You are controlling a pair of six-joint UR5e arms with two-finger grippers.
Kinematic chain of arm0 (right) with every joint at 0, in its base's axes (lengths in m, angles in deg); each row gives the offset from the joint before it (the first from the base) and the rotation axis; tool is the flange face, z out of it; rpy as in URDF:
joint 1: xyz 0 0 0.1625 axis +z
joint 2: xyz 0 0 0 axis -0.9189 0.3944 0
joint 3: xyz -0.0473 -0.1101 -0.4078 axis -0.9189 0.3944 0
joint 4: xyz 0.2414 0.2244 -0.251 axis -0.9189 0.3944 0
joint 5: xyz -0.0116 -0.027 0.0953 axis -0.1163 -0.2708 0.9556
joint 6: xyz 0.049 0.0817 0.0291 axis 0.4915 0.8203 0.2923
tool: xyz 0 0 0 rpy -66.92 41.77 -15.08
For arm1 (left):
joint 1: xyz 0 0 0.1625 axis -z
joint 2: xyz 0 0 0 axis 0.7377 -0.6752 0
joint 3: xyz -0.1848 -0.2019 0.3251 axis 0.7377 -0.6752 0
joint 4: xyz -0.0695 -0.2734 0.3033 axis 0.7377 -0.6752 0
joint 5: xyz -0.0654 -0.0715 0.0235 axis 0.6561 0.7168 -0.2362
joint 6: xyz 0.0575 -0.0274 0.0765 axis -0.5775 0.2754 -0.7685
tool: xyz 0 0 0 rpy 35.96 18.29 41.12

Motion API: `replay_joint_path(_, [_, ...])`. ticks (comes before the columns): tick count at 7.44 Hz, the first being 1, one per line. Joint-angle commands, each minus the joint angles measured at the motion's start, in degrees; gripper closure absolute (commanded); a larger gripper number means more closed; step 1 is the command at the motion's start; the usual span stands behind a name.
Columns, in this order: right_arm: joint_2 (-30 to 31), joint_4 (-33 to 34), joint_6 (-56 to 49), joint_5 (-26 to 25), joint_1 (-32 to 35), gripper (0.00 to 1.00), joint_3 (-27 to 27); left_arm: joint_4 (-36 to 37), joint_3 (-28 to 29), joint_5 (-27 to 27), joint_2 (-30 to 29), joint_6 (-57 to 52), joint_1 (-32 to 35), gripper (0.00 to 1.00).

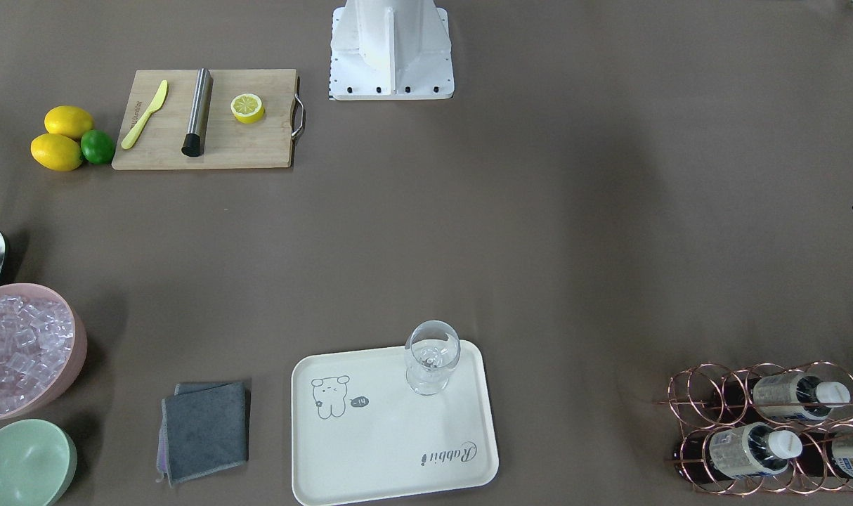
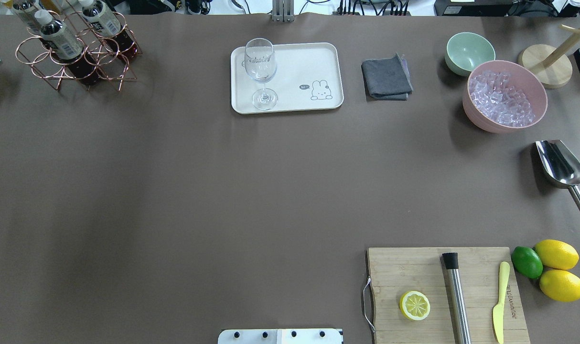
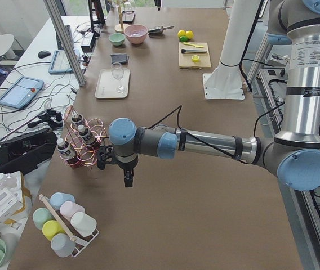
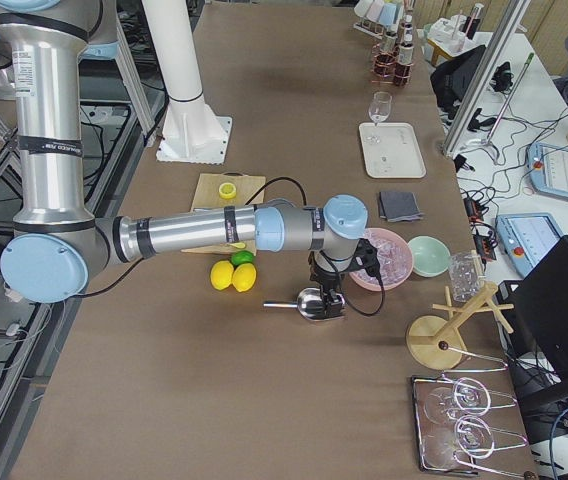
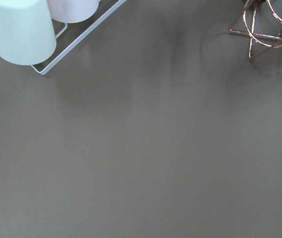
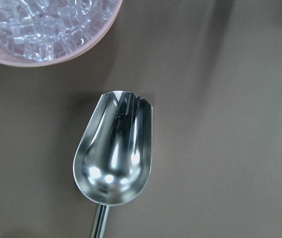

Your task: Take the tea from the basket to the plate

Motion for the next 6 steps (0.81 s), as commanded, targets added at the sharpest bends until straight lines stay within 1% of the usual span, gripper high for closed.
replay_joint_path(1, [-0.01, 0.06, 0.00, 0.00, 0.00, 0.00, -0.03, -0.09, 0.01, 0.17, 2.55, -1.06, 1.54, 0.02])
replay_joint_path(6, [-0.01, 0.06, 0.00, 0.09, 0.00, 0.00, -0.12, 0.61, -0.86, 0.09, 1.69, -0.54, 2.06, 0.02])
